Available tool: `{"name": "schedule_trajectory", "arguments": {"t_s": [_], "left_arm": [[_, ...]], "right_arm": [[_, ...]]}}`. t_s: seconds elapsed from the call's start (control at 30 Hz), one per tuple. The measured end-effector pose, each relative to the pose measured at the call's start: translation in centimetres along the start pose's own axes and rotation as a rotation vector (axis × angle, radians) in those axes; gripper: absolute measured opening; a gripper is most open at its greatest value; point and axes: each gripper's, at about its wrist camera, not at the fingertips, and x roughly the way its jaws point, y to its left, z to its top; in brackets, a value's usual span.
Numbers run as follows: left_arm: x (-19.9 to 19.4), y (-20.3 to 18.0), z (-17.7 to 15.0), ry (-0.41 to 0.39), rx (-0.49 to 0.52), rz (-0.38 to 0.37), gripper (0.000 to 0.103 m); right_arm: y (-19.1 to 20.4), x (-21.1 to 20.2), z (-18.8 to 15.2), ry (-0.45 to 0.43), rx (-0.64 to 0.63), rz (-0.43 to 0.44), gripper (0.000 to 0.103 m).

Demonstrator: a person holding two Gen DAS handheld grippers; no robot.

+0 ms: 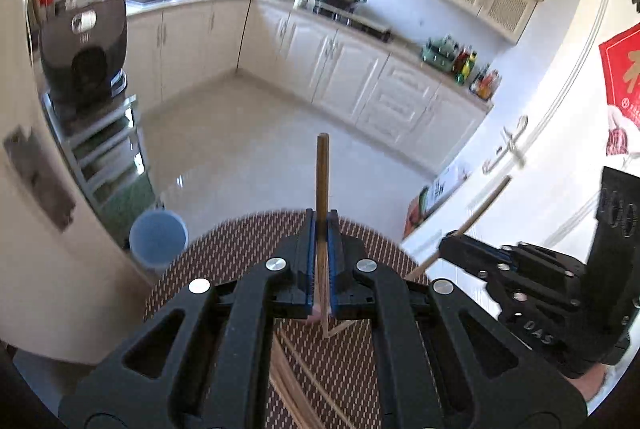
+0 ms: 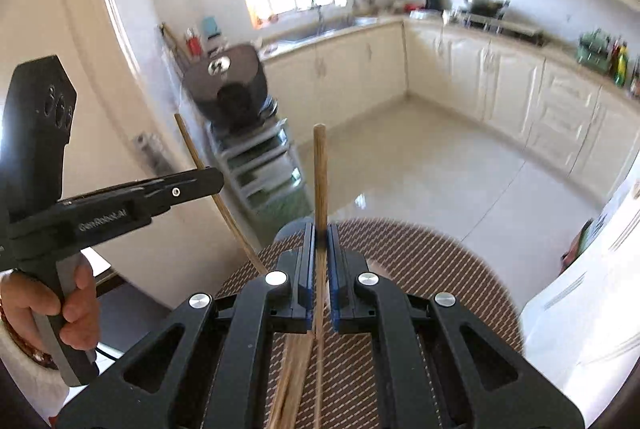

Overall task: Organize utensils
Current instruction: 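Lift the held chopsticks upright with both tools and carry them over the cup, then lower the chopsticks into the pink cup and open both tools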

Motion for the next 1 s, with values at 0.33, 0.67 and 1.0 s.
{"name": "schedule_trajectory", "arguments": {"t_s": [0.33, 0.67, 1.0], "left_arm": [[4.5, -0.9, 0.4, -0.047, -0.008, 0.015, 0.005], [8.0, -1.0, -2.7, 0.037, 0.03, 0.031, 0.005], [8.2, -0.4, -4.5, 0.089, 0.043, 0.041, 0.006]], "right_arm": [[-2.5, 2.1, 0.2, -0.06, -0.009, -0.089, 0.005], [-3.4, 5.1, -2.2, 0.031, 0.015, -0.081, 0.005], [-3.6, 6.2, -3.7, 0.086, 0.053, -0.075, 0.005]]}}
